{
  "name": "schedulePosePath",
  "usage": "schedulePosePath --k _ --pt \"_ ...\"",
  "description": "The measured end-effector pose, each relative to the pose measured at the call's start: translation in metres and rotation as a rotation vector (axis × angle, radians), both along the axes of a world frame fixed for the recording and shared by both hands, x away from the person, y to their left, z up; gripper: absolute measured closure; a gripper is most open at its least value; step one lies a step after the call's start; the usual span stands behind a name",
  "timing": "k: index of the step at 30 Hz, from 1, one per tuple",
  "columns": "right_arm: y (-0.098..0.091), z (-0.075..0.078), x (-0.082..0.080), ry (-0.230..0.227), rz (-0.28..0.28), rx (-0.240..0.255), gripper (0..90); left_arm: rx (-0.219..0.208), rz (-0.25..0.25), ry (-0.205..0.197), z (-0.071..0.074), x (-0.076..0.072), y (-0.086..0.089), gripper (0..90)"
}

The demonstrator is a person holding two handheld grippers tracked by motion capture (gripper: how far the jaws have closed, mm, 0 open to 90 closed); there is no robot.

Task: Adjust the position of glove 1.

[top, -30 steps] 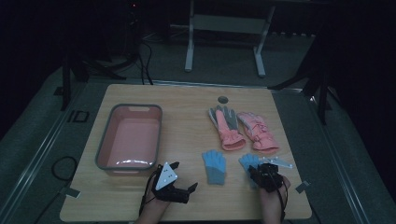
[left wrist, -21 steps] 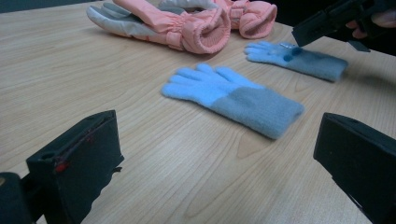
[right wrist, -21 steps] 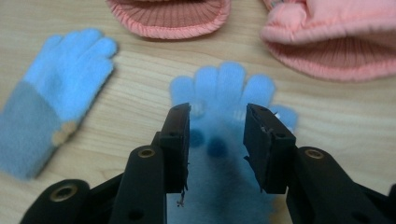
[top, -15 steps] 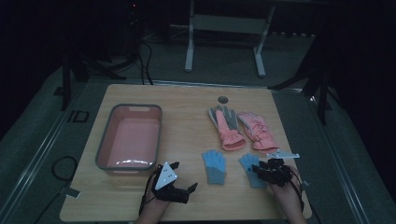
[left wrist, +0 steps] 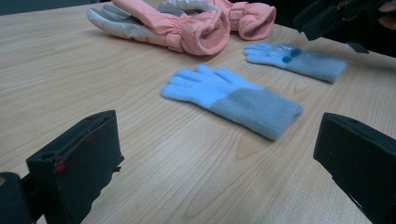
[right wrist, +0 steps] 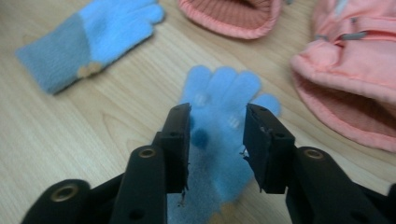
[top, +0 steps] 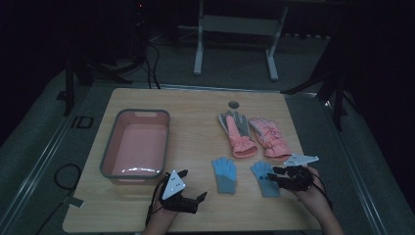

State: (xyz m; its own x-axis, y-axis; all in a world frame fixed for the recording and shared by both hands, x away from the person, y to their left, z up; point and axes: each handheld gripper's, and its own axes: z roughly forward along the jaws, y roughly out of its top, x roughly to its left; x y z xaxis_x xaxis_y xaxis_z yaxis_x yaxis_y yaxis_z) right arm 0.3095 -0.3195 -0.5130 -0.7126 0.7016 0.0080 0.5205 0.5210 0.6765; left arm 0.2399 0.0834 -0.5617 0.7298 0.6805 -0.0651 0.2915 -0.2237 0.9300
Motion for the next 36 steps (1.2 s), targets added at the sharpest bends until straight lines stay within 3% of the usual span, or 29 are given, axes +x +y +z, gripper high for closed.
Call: schedulePosePath --k 3,14,15,18,20,24,30,36 --pt "-0.003 -0.007 0.002 0.005 0.017 0.025 64.2 0.003 0.0 -0.002 0.0 0.0 0.0 0.9" --pt "-0.001 -0.032 0.005 0.029 0.009 0.044 64.4 0.008 -0.001 -0.004 0.0 0.0 -0.001 0.9" --pt "-0.001 -0.033 0.004 0.025 -0.001 0.047 66.1 0.009 -0.001 -0.003 0.0 0.0 -0.001 0.9" --pt "0.005 -0.036 -0.006 -0.049 -0.007 -0.008 74.6 0.009 -0.003 -0.003 0.0 0.0 -0.001 0.9" --pt "0.008 -0.036 -0.009 -0.063 -0.014 -0.019 78.2 0.01 -0.003 0.0 0.0 0.0 -0.001 0.9" --pt "0.01 -0.037 -0.011 -0.061 -0.073 -0.007 83.6 0.012 -0.003 -0.001 0.0 0.0 -0.001 0.9" --pt "0.016 -0.032 -0.013 -0.02 -0.179 0.009 85.8 0.011 -0.002 0.001 0.0 0.0 -0.001 0.9" --pt "0.026 -0.008 -0.018 -0.04 -0.238 0.037 86.0 0.01 -0.002 -0.001 0.0 0.0 -0.001 0.9"
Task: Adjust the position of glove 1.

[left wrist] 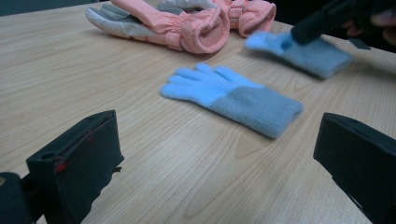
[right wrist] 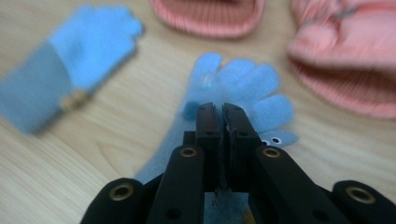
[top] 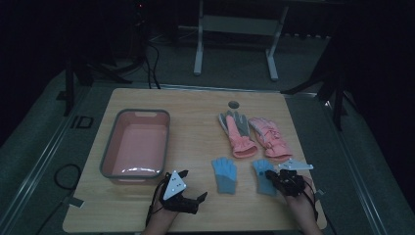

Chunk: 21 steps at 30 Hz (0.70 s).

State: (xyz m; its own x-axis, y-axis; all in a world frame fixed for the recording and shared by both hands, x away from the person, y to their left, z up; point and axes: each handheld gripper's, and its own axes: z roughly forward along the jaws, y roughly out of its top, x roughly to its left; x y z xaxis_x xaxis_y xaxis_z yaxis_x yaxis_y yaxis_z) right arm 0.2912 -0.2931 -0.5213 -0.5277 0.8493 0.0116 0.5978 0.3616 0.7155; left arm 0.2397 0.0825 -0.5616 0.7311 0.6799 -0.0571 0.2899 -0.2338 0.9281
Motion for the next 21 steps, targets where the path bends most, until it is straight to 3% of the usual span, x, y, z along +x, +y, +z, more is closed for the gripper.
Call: schedulePosePath --k 4,13,18,21 --pt "0.008 0.023 -0.002 -0.03 -0.022 0.033 86.0 0.0 -0.001 -0.002 0.0 0.0 0.0 0.9" --pt "0.039 0.07 -0.005 -0.096 0.018 0.073 86.0 -0.002 0.001 -0.001 0.0 0.0 0.0 0.9" --pt "0.051 0.078 -0.004 -0.103 0.044 0.087 86.1 0.0 0.0 -0.002 0.0 0.0 0.0 0.9" --pt "0.071 0.08 -0.003 -0.1 0.077 0.103 86.1 0.002 -0.003 -0.001 0.0 0.0 0.0 0.9"
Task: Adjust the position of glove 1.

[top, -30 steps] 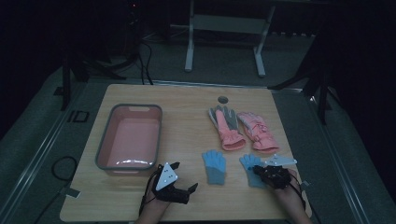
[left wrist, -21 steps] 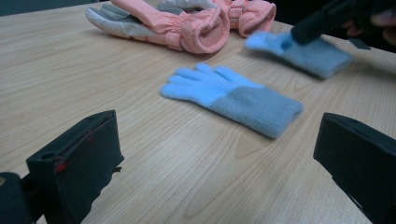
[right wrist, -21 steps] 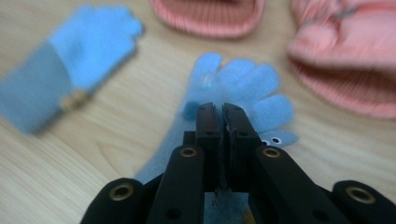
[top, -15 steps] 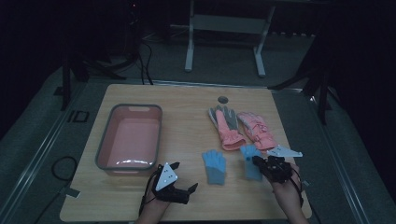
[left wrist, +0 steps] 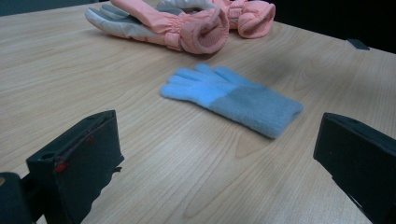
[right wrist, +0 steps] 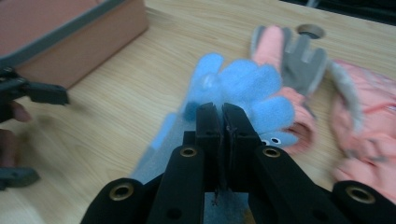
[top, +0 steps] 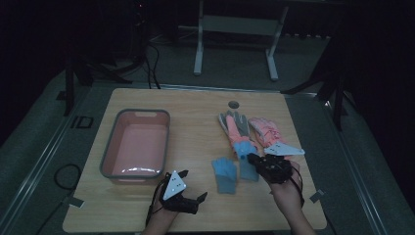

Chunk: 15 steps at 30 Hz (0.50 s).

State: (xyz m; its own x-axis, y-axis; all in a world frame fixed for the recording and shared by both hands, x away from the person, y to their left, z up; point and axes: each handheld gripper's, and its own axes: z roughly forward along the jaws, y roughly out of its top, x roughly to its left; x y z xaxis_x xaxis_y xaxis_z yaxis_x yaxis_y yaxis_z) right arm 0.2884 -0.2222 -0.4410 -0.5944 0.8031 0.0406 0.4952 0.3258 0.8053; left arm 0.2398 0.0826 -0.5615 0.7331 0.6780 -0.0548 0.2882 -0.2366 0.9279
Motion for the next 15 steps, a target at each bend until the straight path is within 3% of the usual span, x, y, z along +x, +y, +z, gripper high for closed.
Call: schedulePosePath --k 5,7,12,15 --pt "0.024 -0.008 0.003 0.024 0.028 0.01 86.1 0.002 -0.002 -0.003 0.0 0.0 0.0 0.9" --pt "0.033 -0.014 0.004 0.028 0.041 -0.005 86.1 0.003 -0.003 -0.003 0.0 0.0 0.0 0.9" --pt "0.05 -0.036 0.012 0.094 0.075 -0.021 86.0 -0.001 -0.005 -0.001 0.0 0.0 0.0 0.9" --pt "0.054 -0.042 0.014 0.1 0.075 -0.039 86.0 0.002 -0.006 -0.001 0.0 0.0 0.0 0.9"
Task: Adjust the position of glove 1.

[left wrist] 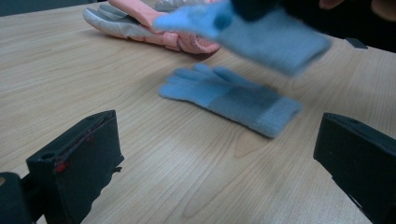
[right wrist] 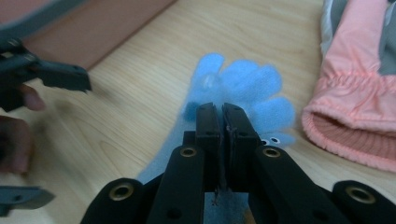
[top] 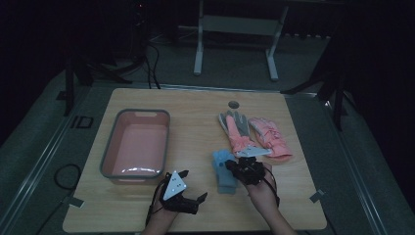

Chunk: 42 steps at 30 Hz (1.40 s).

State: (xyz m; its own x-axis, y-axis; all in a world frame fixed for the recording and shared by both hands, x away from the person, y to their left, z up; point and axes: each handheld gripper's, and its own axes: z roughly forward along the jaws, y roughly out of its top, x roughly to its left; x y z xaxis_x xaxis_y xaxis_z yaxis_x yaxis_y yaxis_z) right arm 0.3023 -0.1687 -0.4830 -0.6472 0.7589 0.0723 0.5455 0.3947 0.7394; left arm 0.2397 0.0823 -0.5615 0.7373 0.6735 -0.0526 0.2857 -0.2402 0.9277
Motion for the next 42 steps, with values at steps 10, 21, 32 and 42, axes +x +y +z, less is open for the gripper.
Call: schedulePosePath --k 10,21,32,42 --pt "0.004 -0.025 0.006 0.062 0.015 -0.029 85.9 -0.001 0.0 0.001 0.0 0.0 0.0 0.9" --pt "0.001 -0.045 0.013 0.116 0.016 -0.053 84.7 0.001 0.0 -0.001 0.0 0.0 0.0 0.9" --pt "-0.003 -0.049 0.011 0.136 0.063 -0.02 71.3 0.005 -0.022 -0.036 0.0 -0.003 -0.002 0.9" --pt "-0.046 -0.019 0.014 0.057 0.074 0.133 14.4 0.07 -0.153 0.047 0.015 0.002 -0.018 0.9"
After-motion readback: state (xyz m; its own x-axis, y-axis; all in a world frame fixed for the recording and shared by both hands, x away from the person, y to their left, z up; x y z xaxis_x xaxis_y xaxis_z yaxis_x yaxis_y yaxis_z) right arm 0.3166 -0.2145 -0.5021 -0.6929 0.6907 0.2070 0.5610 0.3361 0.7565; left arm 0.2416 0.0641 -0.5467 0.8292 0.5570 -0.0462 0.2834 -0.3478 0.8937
